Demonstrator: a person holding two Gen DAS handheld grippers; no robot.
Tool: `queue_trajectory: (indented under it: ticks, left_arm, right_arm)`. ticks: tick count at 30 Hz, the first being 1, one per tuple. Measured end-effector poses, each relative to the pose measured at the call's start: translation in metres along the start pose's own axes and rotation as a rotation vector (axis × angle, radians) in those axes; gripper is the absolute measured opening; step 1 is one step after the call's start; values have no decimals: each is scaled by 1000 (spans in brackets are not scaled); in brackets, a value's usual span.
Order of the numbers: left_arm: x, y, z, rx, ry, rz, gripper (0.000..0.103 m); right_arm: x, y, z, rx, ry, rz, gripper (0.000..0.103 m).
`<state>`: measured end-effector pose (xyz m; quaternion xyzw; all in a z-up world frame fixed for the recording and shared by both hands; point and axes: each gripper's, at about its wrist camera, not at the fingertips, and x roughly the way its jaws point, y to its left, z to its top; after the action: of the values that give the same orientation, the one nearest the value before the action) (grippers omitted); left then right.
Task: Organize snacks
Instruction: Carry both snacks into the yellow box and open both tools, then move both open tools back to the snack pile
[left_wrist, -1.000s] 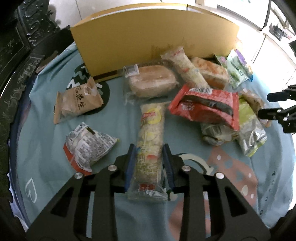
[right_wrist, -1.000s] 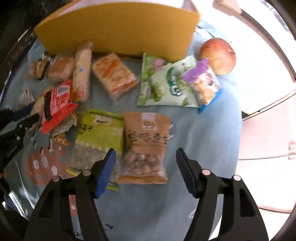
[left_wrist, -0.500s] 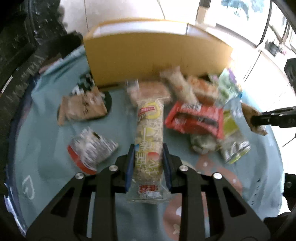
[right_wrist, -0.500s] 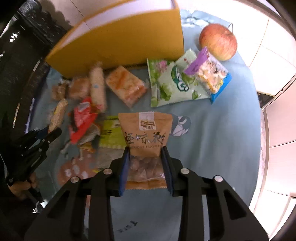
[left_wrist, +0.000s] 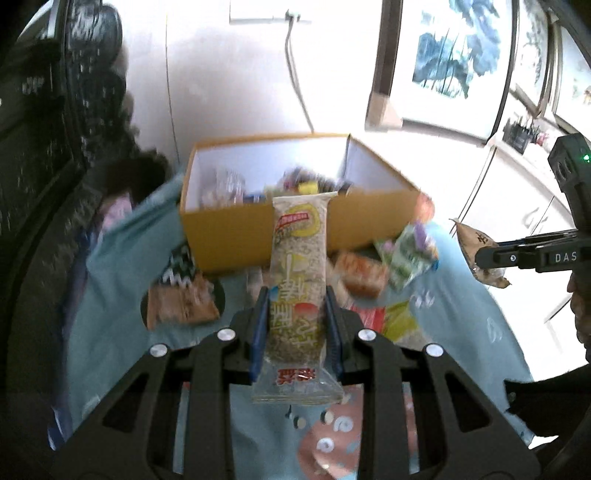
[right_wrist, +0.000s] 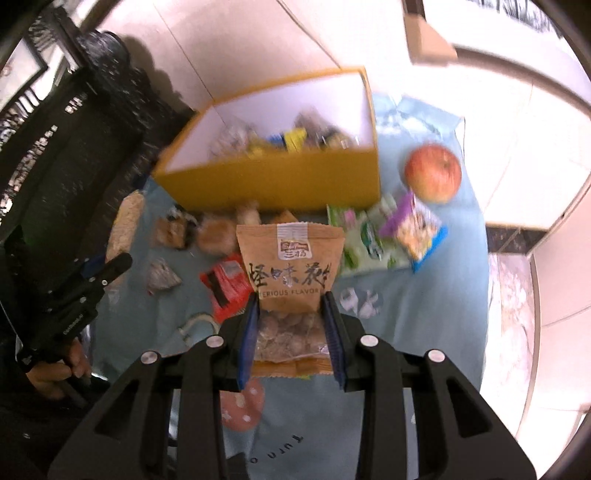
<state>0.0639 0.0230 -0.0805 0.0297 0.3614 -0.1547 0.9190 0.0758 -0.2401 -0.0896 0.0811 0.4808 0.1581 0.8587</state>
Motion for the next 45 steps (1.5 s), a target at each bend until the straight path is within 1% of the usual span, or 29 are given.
queue_trajectory:
  ticks: [8, 10, 12, 15, 18, 22, 25, 27, 28, 29, 30, 31, 32, 33, 34, 35, 37, 40, 43, 45]
  left_arm:
    - [-37, -4, 54, 29, -133, 15, 28]
    - [-43, -4, 67, 36, -156, 17, 28]
    - [-46, 0, 81, 16, -165, 4, 28]
    - [-47, 5, 107, -7, -197, 7, 28]
    - [-44, 8, 131, 6, -223, 20, 28]
    - [-33, 13, 156, -7, -231, 16, 28]
    - [-12, 16, 177, -7, -220, 28, 28]
    - [5, 18, 189, -12, -206, 58, 31]
    - [19, 19, 197, -28, -190, 76, 55]
    - [32, 21, 201, -37, -163, 87, 97]
    - [48, 22, 203, -46, -138, 134, 101]
    - [58, 23, 203, -41, -121, 160, 101]
    - [66, 24, 201, -33, -94, 170, 101]
    - [73, 26, 197, -29, -64, 173, 101]
    - [74, 29, 190, -36, -60, 170, 101]
    - [72, 32, 183, -44, -72, 162, 101]
    - [70, 40, 168, -57, -65, 178, 101]
    - [67, 55, 139, -129, -34, 181, 101]
    - [64, 67, 106, -195, -1, 196, 101]
    - [66, 68, 83, -206, 44, 203, 101]
  right_arm:
    - [-54, 21, 48, -51, -159, 29, 34]
    - [-65, 24, 61, -60, -200, 34, 34]
    - [-71, 26, 73, -69, -224, 34, 34]
    - [-78, 32, 95, -86, -259, 36, 34]
    - [-81, 37, 117, -100, -282, 28, 34]
    - [-77, 40, 146, -111, -300, 9, 34]
    - [-66, 45, 172, -110, -310, -6, 34]
    - [-52, 48, 192, -102, -323, -23, 34]
    - [-44, 49, 202, -94, -329, -23, 36]
    - [-30, 44, 212, -86, -320, -30, 41]
    - [-14, 38, 220, -69, -291, -65, 58]
    - [-4, 34, 222, -59, -270, -94, 65]
    - [11, 27, 222, -46, -233, -130, 65]
    - [19, 23, 218, -38, -207, -133, 65]
    - [22, 21, 212, -37, -201, -126, 65]
    - [27, 18, 202, -46, -191, -126, 65]
    - [36, 13, 184, -56, -151, -136, 65]
    - [42, 7, 158, -41, -99, -129, 65]
    - [48, 6, 122, -50, -41, -128, 65]
    - [54, 7, 94, -66, 17, -132, 65]
